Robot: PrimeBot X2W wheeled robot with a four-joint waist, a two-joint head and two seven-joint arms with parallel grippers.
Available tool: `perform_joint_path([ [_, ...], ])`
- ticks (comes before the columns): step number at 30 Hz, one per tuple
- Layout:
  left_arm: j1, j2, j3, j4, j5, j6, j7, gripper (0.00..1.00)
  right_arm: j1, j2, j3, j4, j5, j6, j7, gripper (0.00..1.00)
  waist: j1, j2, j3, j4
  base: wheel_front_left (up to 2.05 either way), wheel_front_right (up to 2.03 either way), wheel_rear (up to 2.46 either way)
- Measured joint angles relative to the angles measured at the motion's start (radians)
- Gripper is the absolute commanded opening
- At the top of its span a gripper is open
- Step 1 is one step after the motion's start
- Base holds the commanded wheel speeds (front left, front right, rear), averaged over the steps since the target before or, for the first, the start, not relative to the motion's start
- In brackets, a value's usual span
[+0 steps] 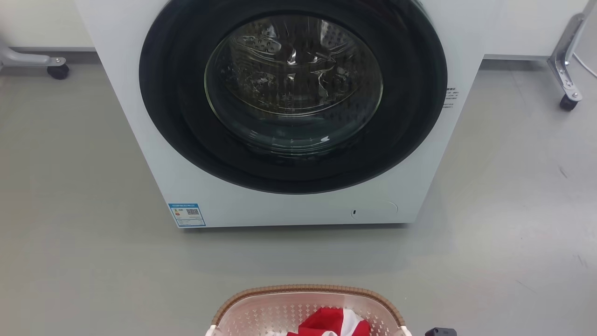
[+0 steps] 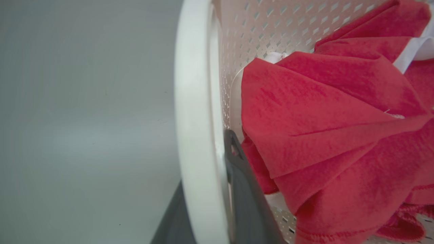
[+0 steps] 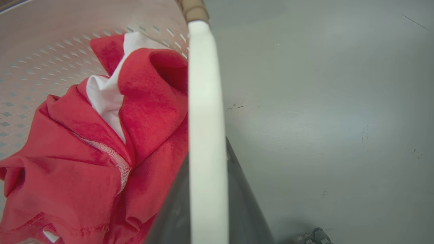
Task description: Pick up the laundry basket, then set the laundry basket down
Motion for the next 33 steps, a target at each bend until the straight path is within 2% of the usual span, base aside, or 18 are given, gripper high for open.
perform_joint_path([
  [33, 0.012, 0.002, -0.031, -0.009, -0.041, 0.011, 0.016, 0.00, -0.026, -0.003, 0.092, 0.027, 0.105, -0.009, -0.002, 0.00, 0.0002, 0.0003, 0.012, -0.004, 0.00, 0.00, 0.00],
])
